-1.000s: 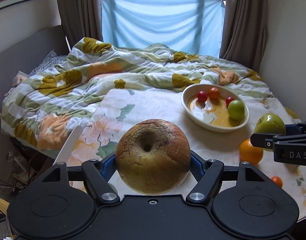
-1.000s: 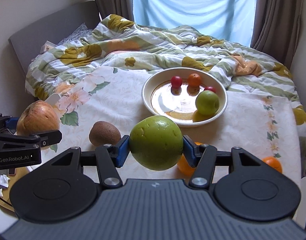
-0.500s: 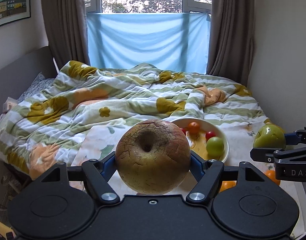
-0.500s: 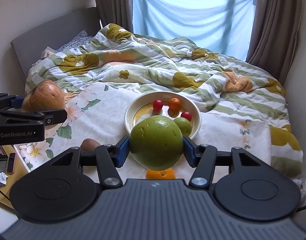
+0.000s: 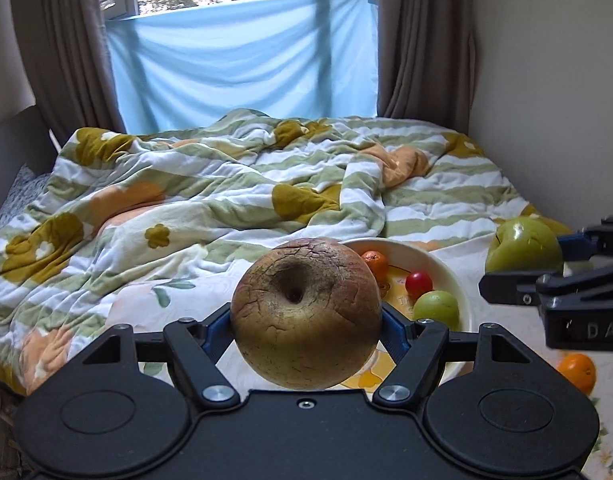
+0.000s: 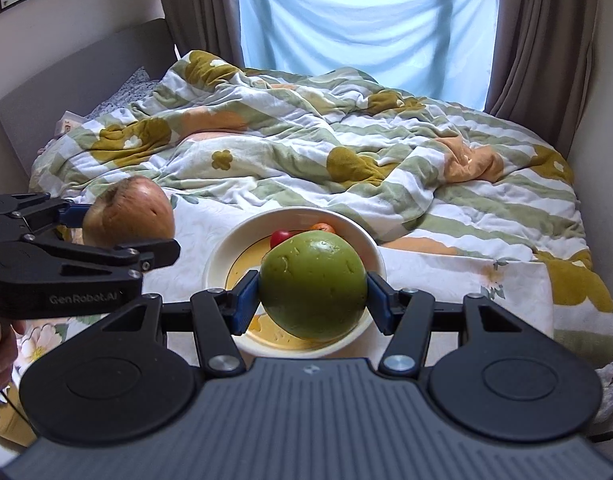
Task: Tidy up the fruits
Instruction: 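Carry both fruits to the bowl while the left tool drops the yellow apple in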
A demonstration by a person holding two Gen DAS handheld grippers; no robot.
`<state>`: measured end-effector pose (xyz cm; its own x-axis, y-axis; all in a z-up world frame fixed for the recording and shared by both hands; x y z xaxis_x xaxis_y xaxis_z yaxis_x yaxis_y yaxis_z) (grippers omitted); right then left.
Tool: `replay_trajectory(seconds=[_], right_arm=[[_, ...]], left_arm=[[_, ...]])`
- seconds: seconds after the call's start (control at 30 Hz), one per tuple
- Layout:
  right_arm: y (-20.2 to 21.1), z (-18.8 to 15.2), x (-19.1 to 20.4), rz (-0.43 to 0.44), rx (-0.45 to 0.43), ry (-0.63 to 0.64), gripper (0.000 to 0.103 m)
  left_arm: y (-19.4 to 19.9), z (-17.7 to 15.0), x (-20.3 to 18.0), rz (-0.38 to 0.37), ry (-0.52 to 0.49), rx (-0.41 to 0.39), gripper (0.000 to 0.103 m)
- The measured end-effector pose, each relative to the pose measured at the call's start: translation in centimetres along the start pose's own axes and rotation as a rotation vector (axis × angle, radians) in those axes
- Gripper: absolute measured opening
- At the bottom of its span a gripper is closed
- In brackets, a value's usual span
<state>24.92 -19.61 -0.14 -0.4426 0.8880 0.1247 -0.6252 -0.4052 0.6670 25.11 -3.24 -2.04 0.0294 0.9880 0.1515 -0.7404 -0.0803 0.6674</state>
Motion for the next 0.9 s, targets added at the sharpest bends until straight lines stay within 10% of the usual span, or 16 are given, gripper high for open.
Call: replay_trajectory(seconds=[0.9], right_arm=[[-8.0,1.9,-4.8,-0.044,0.071,-0.092,0.071]], left_arm=[[-10.4,-1.8,-4.3,-0.001,-0.292,0.031,0.088]])
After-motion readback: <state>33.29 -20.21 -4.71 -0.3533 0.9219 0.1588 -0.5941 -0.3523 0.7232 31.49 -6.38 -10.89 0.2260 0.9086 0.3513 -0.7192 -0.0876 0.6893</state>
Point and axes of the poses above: each gripper's, at about its wrist camera, not at the fingertips, and y roughly against the way its jaws point, x to its left, z to its top, the point moved 3 cm from there along -y, roughly the way its jaws point, and after that the axes turned 6 degrees about z, right-handed, at the moved point
